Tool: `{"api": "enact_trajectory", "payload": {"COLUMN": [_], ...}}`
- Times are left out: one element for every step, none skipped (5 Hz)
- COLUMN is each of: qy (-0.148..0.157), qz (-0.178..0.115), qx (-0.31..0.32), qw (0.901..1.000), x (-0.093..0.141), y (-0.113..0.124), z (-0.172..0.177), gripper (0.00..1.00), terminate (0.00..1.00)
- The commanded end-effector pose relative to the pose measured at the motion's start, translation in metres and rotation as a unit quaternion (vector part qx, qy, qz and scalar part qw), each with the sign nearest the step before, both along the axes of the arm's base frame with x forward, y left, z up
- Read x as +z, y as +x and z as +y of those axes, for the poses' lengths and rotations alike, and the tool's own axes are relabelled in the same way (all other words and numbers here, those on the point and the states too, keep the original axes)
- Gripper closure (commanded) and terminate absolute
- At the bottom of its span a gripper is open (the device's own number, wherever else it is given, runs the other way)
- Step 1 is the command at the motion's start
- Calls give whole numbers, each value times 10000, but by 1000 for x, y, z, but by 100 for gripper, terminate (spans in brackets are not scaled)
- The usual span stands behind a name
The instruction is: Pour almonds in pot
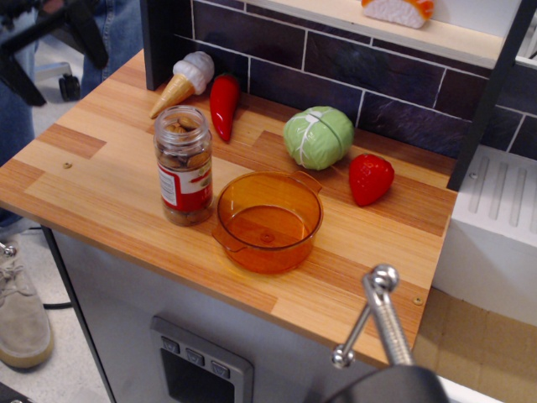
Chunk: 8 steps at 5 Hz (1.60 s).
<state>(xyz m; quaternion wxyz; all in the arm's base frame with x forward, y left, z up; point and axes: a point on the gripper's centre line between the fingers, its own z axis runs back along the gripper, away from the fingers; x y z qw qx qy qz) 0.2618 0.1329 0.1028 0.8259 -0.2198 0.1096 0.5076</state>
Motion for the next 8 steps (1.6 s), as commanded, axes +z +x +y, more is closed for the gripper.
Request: {"api": "enact_trajectory", "payload": {"qy": [-186, -133, -298, -440, -403, -496, -550, -678], "qz": [693, 791, 1184, 1684, 1761, 1845, 1815, 1744], "qx": [902, 1063, 1266, 1302, 930, 663, 455, 209], "qw": [9933, 9911, 9844, 9761, 9791, 9793, 9808, 9821], "x": [-39, -47, -54, -66, -70, -69, -63, -50], "y": [10, 18, 31, 41, 34, 34, 33, 29], "z": [7, -8, -17, -28, -48, -63, -77, -88], "gripper": [0, 0, 0, 0, 0, 0, 0, 0], "terminate": [0, 0, 0, 0, 0, 0, 0, 0]}}
